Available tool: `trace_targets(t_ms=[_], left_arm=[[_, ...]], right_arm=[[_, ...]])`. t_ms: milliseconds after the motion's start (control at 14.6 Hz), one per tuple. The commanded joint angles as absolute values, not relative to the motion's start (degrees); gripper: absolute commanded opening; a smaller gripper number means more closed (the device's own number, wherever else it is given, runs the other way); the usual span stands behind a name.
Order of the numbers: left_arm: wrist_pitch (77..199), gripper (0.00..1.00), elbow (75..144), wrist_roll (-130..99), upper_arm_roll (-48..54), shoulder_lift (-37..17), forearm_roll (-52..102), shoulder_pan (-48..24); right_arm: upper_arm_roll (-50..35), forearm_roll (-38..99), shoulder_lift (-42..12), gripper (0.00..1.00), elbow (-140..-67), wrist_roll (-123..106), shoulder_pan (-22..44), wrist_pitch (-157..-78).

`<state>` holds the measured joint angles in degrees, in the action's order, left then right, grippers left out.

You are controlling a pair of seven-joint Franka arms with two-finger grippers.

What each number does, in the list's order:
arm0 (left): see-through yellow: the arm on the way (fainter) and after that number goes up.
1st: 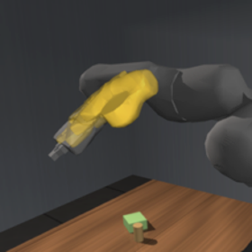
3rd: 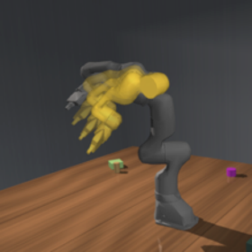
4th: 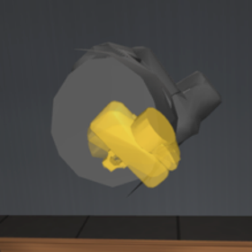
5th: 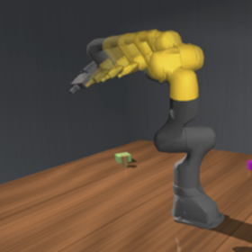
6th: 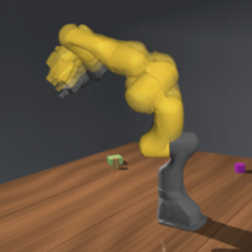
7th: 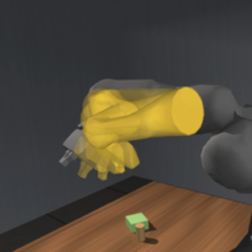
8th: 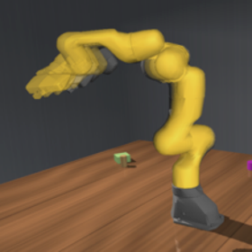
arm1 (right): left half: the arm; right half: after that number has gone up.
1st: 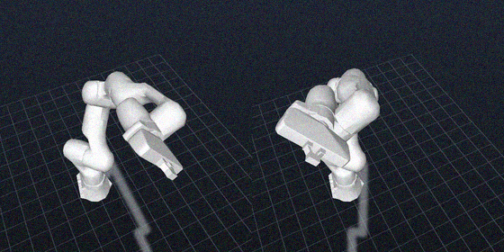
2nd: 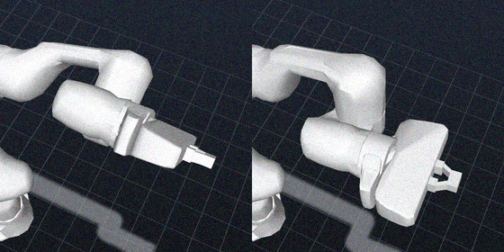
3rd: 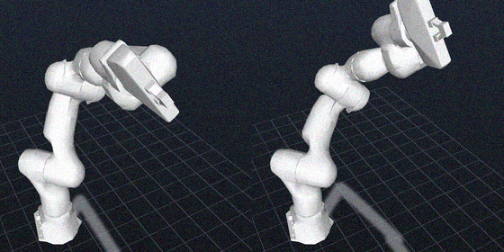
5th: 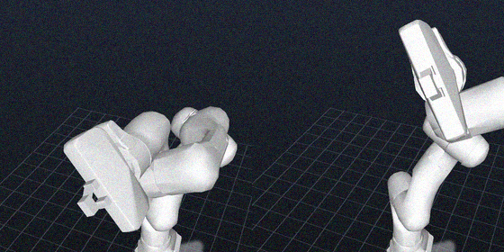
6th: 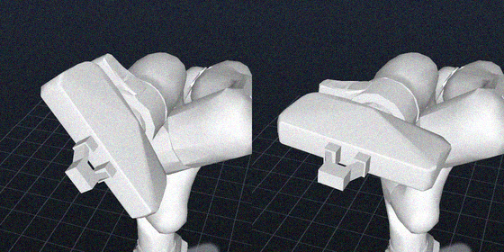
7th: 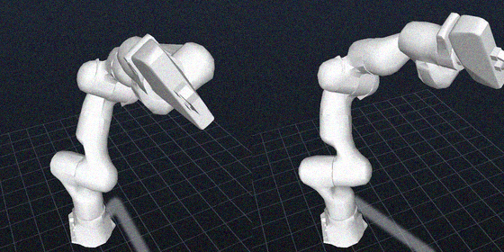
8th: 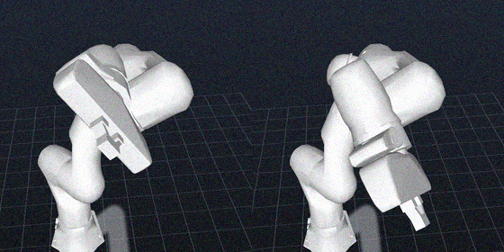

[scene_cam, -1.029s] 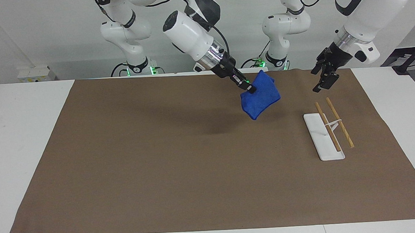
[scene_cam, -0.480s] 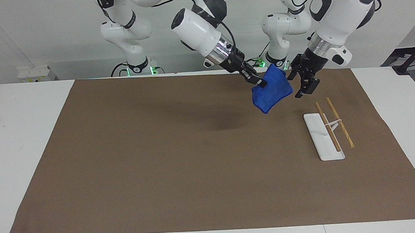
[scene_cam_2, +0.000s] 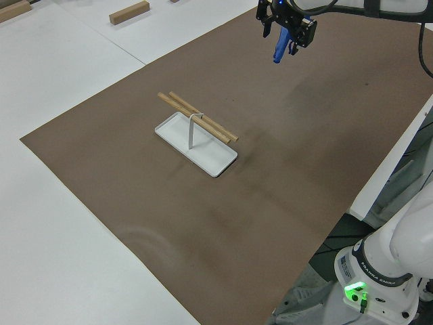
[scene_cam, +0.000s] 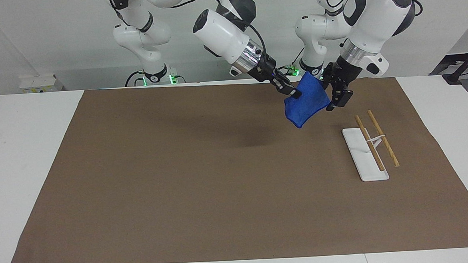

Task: Right arm passes towel to left arm to hang
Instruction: 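Close the left gripper on the towel held by the right gripper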

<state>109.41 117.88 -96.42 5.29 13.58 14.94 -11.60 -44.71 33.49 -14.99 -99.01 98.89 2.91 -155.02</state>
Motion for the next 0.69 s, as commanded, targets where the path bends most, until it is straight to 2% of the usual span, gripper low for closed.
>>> trace_targets(t_ms=[0,69,206,480,549,618], left_arm=[[111.4,0.76,121.6,-97.1,4.7,16.5,15.7,-12.5],[111.5,0.72,121.6,-97.1,4.7,16.5,15.8,-12.5],[111.8,0.56,121.6,-97.1,4.7,16.5,16.3,-12.5],[111.8,0.13,121.9,-97.0,4.7,16.6,16.7,-12.5],[111.8,0.06,121.9,-97.0,4.7,16.6,16.7,-12.4],[111.7,0.02,121.9,-97.0,4.7,16.6,16.7,-12.3]], right_arm=[[-45.7,34.4,-16.3,0.0,-97.7,99.0,2.5,-155.6],[-45.7,34.4,-16.3,0.0,-97.7,99.0,2.5,-155.6],[-45.7,34.4,-16.3,0.0,-97.7,99.0,2.5,-155.6],[-45.7,34.4,-16.3,0.0,-97.7,98.9,2.5,-155.6],[-45.7,34.4,-16.3,0.0,-97.7,98.9,2.5,-155.6],[-45.7,34.4,-16.3,0.0,-97.7,98.9,2.5,-155.6]])
